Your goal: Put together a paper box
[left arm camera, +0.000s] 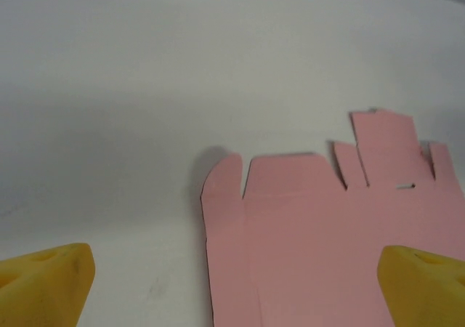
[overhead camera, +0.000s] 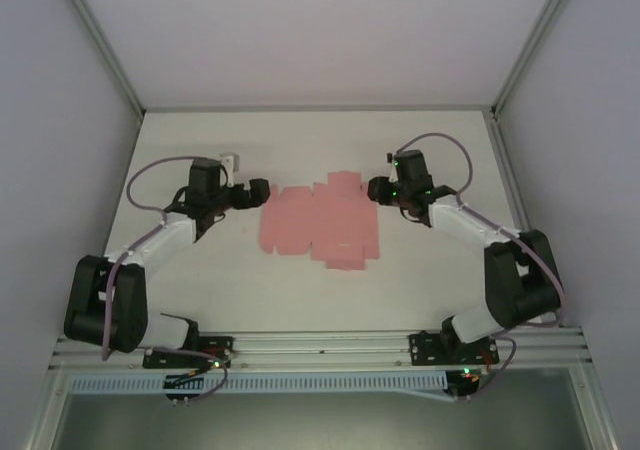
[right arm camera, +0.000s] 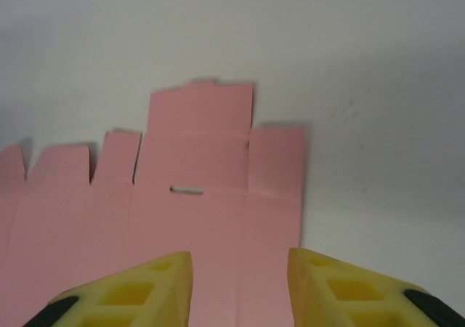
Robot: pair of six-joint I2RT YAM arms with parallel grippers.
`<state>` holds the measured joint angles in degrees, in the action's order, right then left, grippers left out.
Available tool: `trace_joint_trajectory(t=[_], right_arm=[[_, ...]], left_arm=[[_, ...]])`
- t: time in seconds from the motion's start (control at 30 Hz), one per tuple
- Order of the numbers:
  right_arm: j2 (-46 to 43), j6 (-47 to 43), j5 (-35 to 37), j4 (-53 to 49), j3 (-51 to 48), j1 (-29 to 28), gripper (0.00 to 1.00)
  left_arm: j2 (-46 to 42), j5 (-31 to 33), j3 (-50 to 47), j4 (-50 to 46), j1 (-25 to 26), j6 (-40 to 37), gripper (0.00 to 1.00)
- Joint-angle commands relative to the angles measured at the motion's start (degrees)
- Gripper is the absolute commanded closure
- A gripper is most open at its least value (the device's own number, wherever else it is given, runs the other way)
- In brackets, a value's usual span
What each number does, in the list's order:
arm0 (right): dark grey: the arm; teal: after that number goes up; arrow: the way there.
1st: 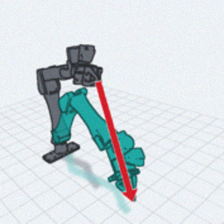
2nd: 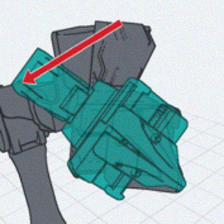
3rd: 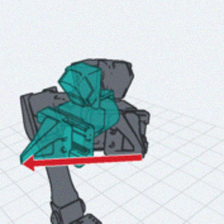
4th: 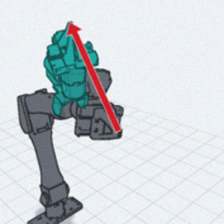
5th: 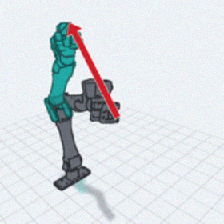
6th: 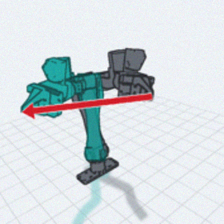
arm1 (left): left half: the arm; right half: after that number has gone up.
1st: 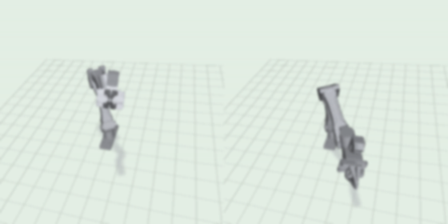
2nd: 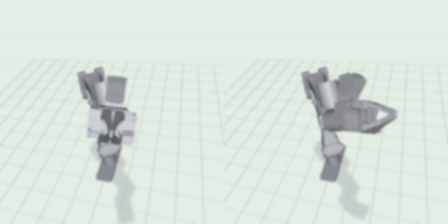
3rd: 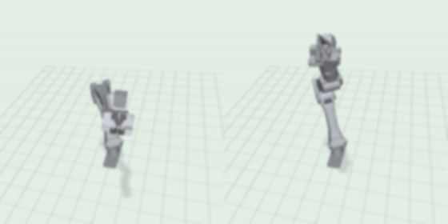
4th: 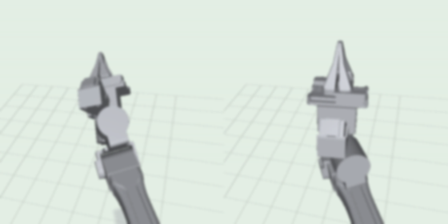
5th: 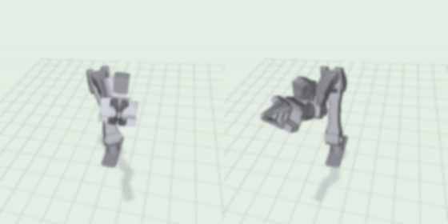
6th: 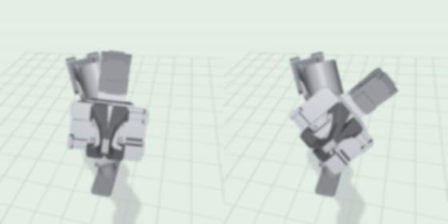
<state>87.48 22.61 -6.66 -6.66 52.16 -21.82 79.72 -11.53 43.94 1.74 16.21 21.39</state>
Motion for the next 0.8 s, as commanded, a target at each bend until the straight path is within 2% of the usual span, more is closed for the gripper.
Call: trace_joint_trajectory(t=[0.0,0.03,0.1,0.2,0.3,0.5,0.77], right_arm=[[4.9,3.4,-3.1,-2.6,1.8,-0.4,0.68],[6.7,3.2,-4.3,-2.6,2.1,-0.5,0.74],[9.3,3.6,-4.8,-2.1,1.9,-0.5,0.79],[11.7,4.1,-3.2,0.6,0.1,-0.8,0.87],[13.1,3.7,-2.2,1.0,-0.7,-0.8,0.87],[15.2,3.8,-1.1,0.3,-1.9,-0.8,0.90],[16.1,6.3,-2.1,3.1,-4.8,-0.7,0.93]], left_arm=[[2.8,-5.1,-0.4,-1.7,-0.2,2.2,0.00],[4.1,-6.3,-0.2,-1.7,-0.2,2.3,0.00],[6.3,-8.2,-0.1,-1.0,-0.2,2.2,0.00],[9.6,-7.7,0.8,-0.8,-0.2,1.0,0.00],[12.9,-8.1,2.1,-1.7,-0.3,-0.6,0.00],[16.9,-13.6,2.6,0.3,-0.2,-1.1,0.00],[18.5,-24.2,0.3,6.4,0.2,0.6,0.06]])
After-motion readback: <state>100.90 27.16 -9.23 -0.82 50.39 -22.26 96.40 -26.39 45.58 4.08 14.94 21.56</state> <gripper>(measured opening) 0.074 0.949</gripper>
